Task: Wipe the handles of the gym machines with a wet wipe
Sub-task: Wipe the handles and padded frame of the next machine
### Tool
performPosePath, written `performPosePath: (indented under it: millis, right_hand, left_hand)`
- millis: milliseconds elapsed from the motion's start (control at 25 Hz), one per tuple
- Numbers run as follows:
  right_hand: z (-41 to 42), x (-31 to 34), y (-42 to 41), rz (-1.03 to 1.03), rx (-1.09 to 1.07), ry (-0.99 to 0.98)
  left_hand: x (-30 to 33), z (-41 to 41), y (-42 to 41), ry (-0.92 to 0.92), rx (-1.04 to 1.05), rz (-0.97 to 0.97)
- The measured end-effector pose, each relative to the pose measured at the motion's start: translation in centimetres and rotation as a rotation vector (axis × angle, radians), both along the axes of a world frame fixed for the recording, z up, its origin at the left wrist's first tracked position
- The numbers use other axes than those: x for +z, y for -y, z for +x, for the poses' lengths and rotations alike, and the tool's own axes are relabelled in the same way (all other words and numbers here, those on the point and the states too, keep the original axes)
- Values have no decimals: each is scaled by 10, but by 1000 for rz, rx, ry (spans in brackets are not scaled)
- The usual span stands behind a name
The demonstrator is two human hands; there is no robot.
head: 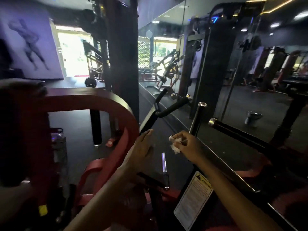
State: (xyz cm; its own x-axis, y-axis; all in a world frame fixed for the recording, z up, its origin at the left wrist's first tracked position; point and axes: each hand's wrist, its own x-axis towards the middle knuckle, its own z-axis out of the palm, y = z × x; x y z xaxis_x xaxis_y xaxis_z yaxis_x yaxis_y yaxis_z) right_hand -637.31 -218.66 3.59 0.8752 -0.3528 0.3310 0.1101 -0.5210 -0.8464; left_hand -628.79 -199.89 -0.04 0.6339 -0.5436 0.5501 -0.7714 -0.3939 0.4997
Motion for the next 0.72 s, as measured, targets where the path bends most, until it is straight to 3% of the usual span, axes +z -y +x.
performPosePath:
  millis: [160, 400, 560, 720]
  right_hand:
    - [20, -2, -52, -118, 78, 12]
    - [51, 11, -145, -190, 258, 193]
    - [84, 29, -184, -382, 189, 393]
    - [122, 25, -213, -632, 113, 441]
  left_hand:
    - [22, -26, -80, 37, 194, 18]
    - [69, -22, -168, 105, 429, 53]
    - [100, 8, -192, 243, 485, 114]
    - [133, 53, -213, 415, 506, 260]
